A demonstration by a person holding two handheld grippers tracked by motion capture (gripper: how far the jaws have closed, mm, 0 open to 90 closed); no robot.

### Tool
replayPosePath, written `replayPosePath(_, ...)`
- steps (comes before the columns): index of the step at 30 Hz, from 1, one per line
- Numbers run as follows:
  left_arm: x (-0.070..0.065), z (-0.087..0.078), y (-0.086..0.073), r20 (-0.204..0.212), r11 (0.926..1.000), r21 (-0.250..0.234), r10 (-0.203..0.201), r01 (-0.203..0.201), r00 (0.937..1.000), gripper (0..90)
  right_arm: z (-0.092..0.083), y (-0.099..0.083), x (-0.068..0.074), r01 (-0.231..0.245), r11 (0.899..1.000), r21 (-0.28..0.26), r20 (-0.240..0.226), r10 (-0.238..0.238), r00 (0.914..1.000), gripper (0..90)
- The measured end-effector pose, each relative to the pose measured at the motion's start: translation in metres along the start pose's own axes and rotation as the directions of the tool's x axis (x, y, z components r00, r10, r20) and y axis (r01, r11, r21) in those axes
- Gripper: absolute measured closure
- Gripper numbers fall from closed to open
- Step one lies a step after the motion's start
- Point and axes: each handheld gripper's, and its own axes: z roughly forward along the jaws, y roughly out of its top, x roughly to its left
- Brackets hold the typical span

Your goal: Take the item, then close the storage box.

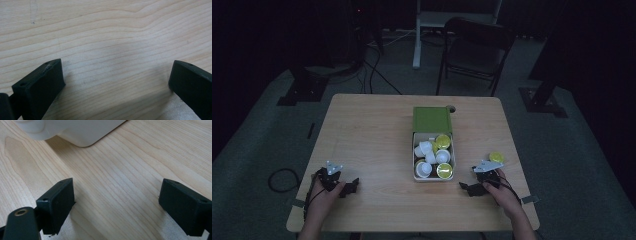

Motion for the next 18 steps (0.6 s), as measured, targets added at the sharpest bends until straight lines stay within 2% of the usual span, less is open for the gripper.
replayPosePath(8,-0.001,-0.001,-0.001,0.013,0.9999,0.001,0.015,-0.015,0.9998,0.1,0.000,0.000,0.000,0.000,1.000,0.000,0.000,0.000,1.0000,12.6)
replayPosePath(10,-0.002,-0.001,-0.001,0.028,0.9994,0.000,0.034,-0.034,0.9990,0.1,0.000,0.000,0.000,0.000,1.000,0.000,-0.001,0.000,1.0000,12.5)
replayPosePath(18,-0.010,-0.001,0.000,0.105,0.9931,-0.006,0.117,-0.117,0.9875,0.2,0.000,0.000,0.000,0.000,1.000,0.001,-0.001,0.000,1.0000,12.5)
